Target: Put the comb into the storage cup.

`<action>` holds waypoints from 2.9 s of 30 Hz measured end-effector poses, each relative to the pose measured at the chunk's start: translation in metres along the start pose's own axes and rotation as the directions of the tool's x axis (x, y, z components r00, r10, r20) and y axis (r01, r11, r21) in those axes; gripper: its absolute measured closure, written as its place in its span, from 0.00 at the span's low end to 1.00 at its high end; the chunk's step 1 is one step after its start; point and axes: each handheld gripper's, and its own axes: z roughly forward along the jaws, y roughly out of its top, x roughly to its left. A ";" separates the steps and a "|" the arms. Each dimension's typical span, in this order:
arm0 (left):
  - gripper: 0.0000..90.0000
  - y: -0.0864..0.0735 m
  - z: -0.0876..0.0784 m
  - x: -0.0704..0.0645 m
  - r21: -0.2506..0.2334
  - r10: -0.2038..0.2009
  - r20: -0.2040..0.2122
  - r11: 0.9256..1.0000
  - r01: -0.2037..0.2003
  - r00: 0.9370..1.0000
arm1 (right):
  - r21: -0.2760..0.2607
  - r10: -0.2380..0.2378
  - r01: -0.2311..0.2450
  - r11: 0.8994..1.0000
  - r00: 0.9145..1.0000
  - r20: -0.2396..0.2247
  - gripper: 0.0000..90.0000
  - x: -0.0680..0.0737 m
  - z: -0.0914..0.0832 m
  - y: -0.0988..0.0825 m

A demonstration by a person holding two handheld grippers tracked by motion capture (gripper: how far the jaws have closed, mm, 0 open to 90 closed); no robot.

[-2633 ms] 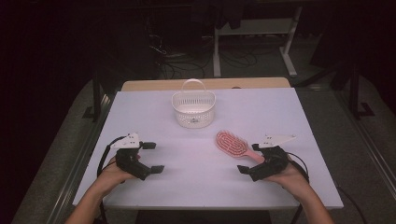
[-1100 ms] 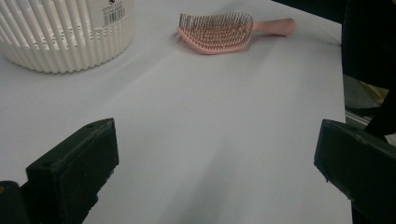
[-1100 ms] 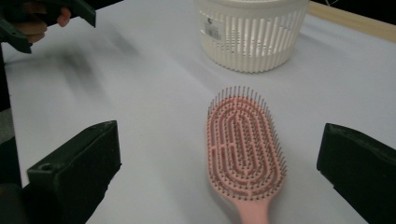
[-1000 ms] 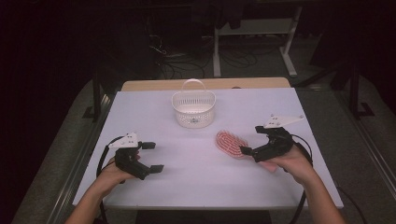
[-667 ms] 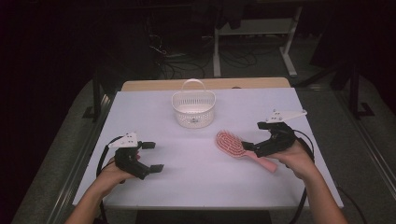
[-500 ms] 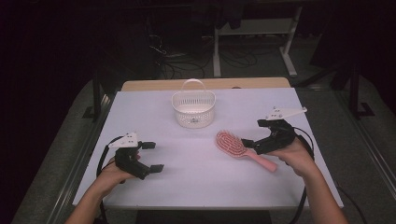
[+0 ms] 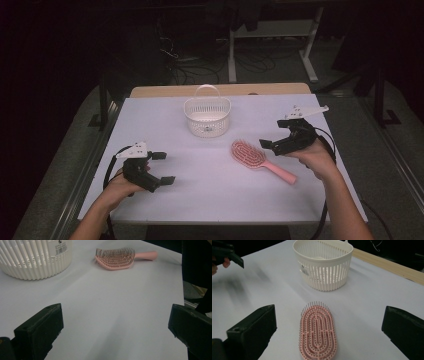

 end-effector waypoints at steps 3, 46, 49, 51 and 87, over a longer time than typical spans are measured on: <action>0.00 0.000 0.000 0.000 0.002 0.000 0.001 1.000 0.000 1.000 | -0.011 0.003 -0.003 1.000 1.000 0.004 0.00 -0.003 -0.001 0.001; 0.00 -0.001 0.000 0.001 0.011 0.007 -0.007 1.000 -0.007 1.000 | 0.163 -0.035 0.031 0.986 0.999 0.021 0.00 -0.007 0.000 -0.009; 0.00 -0.001 0.000 0.001 0.012 0.008 -0.007 1.000 -0.008 1.000 | 0.176 -0.041 0.036 0.984 0.999 0.026 0.00 -0.006 -0.001 -0.009; 0.00 -0.001 0.000 0.001 0.013 0.009 -0.008 1.000 -0.009 1.000 | 0.188 -0.041 0.035 0.982 0.999 0.027 0.00 -0.006 -0.002 -0.009; 0.00 0.000 -0.002 0.001 0.005 0.008 -0.010 1.000 -0.008 1.000 | 0.391 -0.069 0.055 0.919 0.997 0.023 0.00 -0.003 0.008 -0.012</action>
